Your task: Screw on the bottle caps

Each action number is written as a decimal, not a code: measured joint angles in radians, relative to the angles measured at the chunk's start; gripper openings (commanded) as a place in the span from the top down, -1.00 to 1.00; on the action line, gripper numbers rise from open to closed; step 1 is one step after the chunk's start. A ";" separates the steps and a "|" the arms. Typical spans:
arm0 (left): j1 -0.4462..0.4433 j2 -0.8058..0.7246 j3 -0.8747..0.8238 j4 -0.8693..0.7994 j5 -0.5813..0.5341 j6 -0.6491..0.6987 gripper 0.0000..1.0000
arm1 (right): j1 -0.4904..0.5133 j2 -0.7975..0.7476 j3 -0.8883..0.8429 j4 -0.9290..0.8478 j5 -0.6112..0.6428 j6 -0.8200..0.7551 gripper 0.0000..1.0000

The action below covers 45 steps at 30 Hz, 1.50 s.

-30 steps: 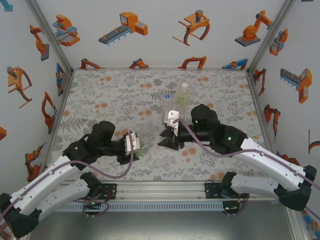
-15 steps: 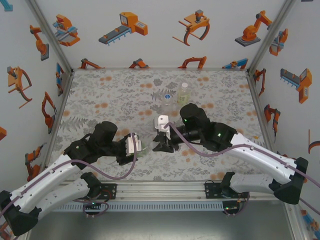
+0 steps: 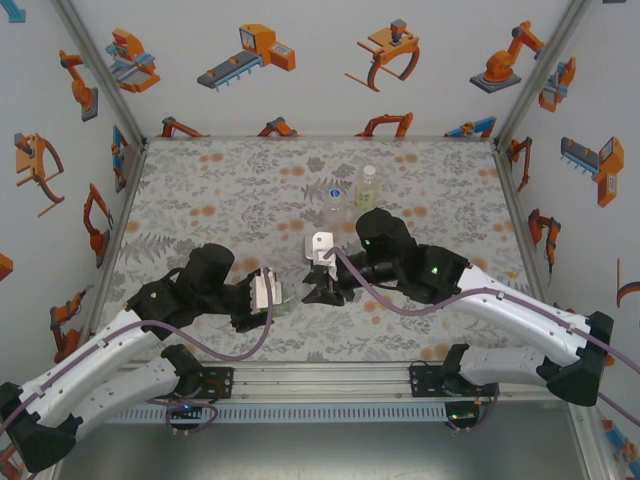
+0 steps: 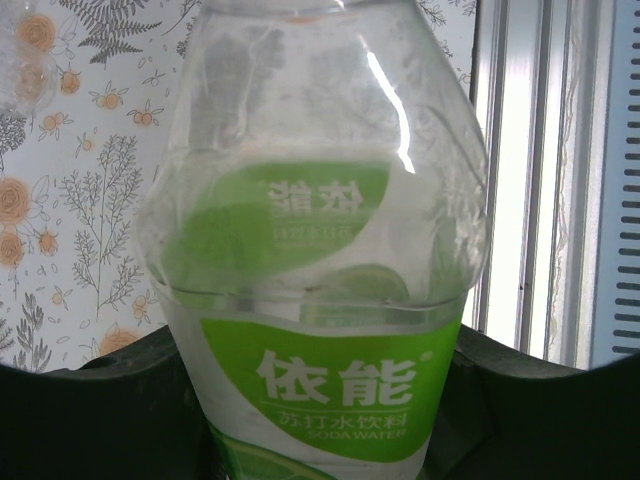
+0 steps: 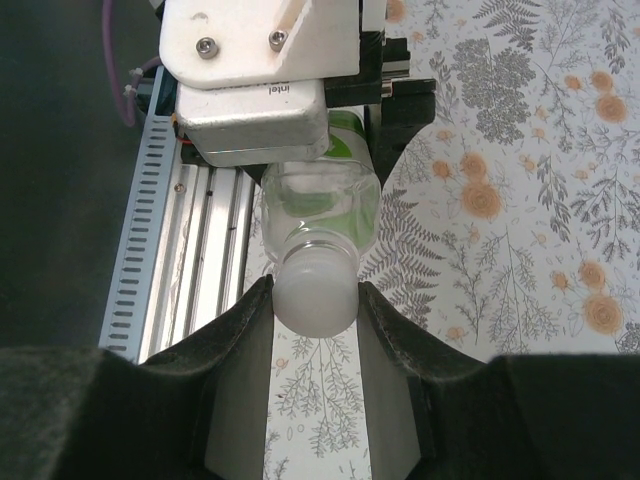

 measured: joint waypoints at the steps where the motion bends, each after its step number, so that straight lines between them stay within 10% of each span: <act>1: 0.000 0.000 0.000 0.000 0.000 0.000 1.00 | 0.000 0.000 0.000 0.000 0.000 0.000 1.00; 37: 0.001 -0.055 -0.013 -0.050 0.072 0.011 1.00 | 0.005 0.025 -0.032 0.084 -0.142 0.025 1.00; 45: 0.002 -0.055 -0.013 -0.056 -0.006 0.010 1.00 | 0.006 -0.006 -0.143 0.251 0.020 0.410 1.00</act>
